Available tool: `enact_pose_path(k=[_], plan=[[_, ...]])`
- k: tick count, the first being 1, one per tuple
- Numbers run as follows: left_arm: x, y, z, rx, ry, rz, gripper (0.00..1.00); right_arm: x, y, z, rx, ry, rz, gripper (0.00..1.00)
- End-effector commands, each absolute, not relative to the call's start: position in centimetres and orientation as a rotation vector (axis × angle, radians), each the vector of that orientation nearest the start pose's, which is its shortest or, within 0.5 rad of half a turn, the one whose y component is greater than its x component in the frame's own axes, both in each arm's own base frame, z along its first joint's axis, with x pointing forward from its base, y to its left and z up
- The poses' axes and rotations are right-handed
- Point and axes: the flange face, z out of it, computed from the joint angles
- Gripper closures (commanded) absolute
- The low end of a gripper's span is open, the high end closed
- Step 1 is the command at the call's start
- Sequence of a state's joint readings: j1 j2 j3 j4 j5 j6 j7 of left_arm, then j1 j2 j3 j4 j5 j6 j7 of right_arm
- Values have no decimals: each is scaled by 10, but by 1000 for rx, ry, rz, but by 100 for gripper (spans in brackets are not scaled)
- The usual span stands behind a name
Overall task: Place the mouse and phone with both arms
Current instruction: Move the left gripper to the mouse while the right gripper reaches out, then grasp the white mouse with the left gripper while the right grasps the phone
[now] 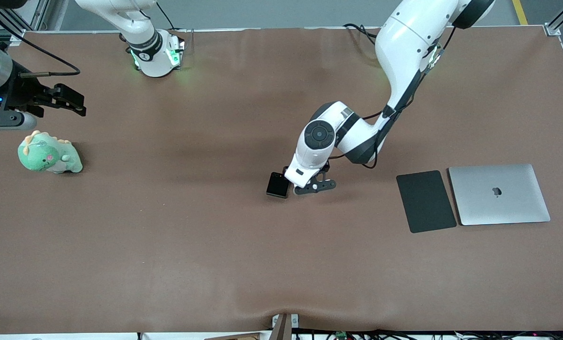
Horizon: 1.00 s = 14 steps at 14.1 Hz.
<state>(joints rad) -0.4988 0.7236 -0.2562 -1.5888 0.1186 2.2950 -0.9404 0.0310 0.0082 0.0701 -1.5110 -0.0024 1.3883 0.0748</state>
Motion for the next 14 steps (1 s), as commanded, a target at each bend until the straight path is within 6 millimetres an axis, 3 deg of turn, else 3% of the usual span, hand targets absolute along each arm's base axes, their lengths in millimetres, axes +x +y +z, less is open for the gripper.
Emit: enact_pose_path(k=[1, 4, 8, 11, 14], plan=[[526, -470, 210, -3189, -244, 40, 10, 536, 65, 633, -3150, -67, 183, 0], [518, -477, 205, -3185, -216, 47, 11, 545, 95, 613, -3154, -13, 201, 0], [515, -477, 195, -3172, -200, 54, 19, 553, 160, 580, -3158, 70, 209, 0], [516, -476, 194, -3169, -193, 54, 20, 567, 190, 547, -3152, 48, 218, 0], [517, -474, 192, -3155, -165, 27, 20, 584, 213, 510, -3029, 56, 266, 0]])
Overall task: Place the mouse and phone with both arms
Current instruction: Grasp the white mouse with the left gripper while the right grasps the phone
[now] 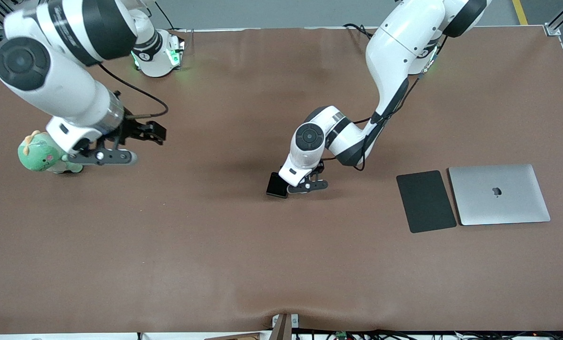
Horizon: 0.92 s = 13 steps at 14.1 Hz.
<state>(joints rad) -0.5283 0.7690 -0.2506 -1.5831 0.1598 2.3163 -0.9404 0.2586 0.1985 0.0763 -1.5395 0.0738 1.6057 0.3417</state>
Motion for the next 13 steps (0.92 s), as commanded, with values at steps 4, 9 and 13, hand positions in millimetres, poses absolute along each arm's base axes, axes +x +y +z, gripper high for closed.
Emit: enact_pose_path(k=[4, 9, 13], plan=[[517, -473, 188, -3147, -156, 25, 20, 590, 287, 453, -3031, -24, 218, 0], [515, -473, 180, -3140, -146, 37, 20, 594, 337, 401, -3019, -16, 156, 0], [515, -472, 177, -3137, -142, 42, 27, 603, 337, 371, -3020, 3, 146, 0]])
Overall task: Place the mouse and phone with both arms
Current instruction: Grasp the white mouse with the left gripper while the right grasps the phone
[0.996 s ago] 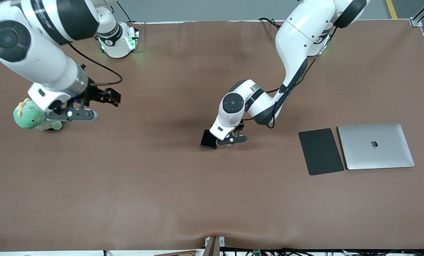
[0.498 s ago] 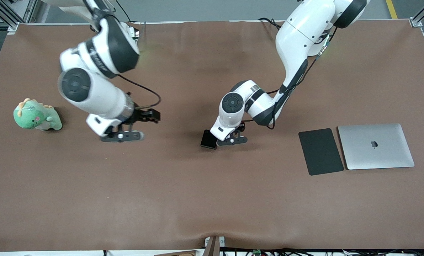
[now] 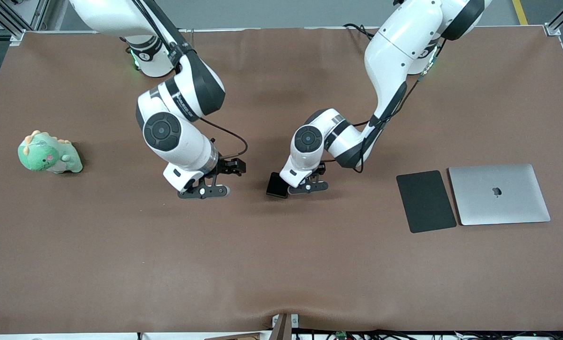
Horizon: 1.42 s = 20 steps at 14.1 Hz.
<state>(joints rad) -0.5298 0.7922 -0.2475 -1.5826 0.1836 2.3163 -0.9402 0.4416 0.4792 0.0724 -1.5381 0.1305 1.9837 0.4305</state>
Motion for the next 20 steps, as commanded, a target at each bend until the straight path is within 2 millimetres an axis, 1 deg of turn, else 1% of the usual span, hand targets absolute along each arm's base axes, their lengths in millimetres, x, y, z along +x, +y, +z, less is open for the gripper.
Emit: enact_pose_path(k=[1, 3, 4, 5, 7, 8, 9, 10, 11, 12, 13, 14, 15, 16, 18, 19, 20], plan=[[515, -472, 178, -3138, -139, 40, 31, 603, 339, 368, -3019, 5, 155, 0], [515, -472, 178, -3137, -136, 37, 34, 604, 338, 366, -3020, 17, 158, 0], [517, -471, 180, -3132, -124, 19, 36, 607, 335, 361, -3019, 35, 165, 0], [519, -469, 180, -3123, -111, 4, 41, 609, 334, 358, -3019, 48, 171, 0], [516, -471, 177, -3118, -93, 3, 53, 611, 340, 352, -3015, 77, 157, 0], [517, -470, 179, -3116, -90, -4, 56, 613, 343, 349, -3012, 110, 154, 0], [519, -468, 183, -3115, -93, -6, 58, 615, 344, 343, -3011, 140, 161, 0], [522, -466, 188, -3114, -98, -13, 57, 618, 348, 334, -3012, 154, 172, 0], [524, -464, 193, -3114, -101, -19, 57, 618, 349, 322, -3017, 163, 191, 0], [528, -461, 201, -3114, -107, -29, 56, 617, 353, 318, -3022, 155, 194, 0], [532, -456, 217, -3105, -91, -42, 56, 619, 351, 314, -3020, 162, 190, 0], [538, -446, 235, -3089, -63, -40, 57, 624, 346, 310, -3015, 182, 189, 0], [546, -433, 256, -3076, -58, -45, 56, 626, 346, 300, -3017, 185, 202, 0], [554, -420, 276, -3066, -71, -54, 56, 622, 354, 292, -3023, 170, 213, 0], [571, -388, 314, -3056, -72, -43, 56, 624, 361, 282, -3005, 247, 173, 0], [578, -373, 329, -3058, -70, -44, 56, 624, 365, 277, -2996, 277, 156, 0], [583, -356, 342, -3054, -86, -30, 56, 620, 373, 269, -3002, 276, 165, 0]])
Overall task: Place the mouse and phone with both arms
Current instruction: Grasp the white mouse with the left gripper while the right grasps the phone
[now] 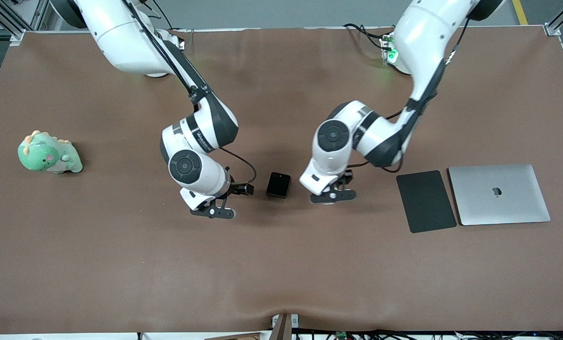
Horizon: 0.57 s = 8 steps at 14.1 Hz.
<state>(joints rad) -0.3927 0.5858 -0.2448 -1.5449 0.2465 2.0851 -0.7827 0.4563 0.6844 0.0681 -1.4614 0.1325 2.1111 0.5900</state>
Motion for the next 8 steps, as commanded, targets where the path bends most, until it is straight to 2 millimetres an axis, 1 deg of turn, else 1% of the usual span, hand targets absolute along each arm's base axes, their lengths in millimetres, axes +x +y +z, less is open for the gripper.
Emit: enact_pose_path(k=[1, 2, 4, 5, 6, 8], plan=[[587, -341, 352, -3045, -91, -17, 55, 614, 383, 262, -3005, 276, 174, 0], [594, -323, 362, -3038, -96, -12, 55, 610, 390, 256, -3001, 300, 165, 0], [602, -291, 369, -3030, -105, 30, 55, 602, 410, 240, -2986, 331, 125, 0], [606, -276, 371, -3042, -113, 46, 55, 601, 419, 235, -2977, 326, 97, 0], [611, -261, 373, -3051, -104, 58, 55, 604, 426, 236, -2970, 317, 81, 0], [620, -224, 369, -3050, -74, 85, 55, 605, 438, 231, -2971, 292, 65, 0]])
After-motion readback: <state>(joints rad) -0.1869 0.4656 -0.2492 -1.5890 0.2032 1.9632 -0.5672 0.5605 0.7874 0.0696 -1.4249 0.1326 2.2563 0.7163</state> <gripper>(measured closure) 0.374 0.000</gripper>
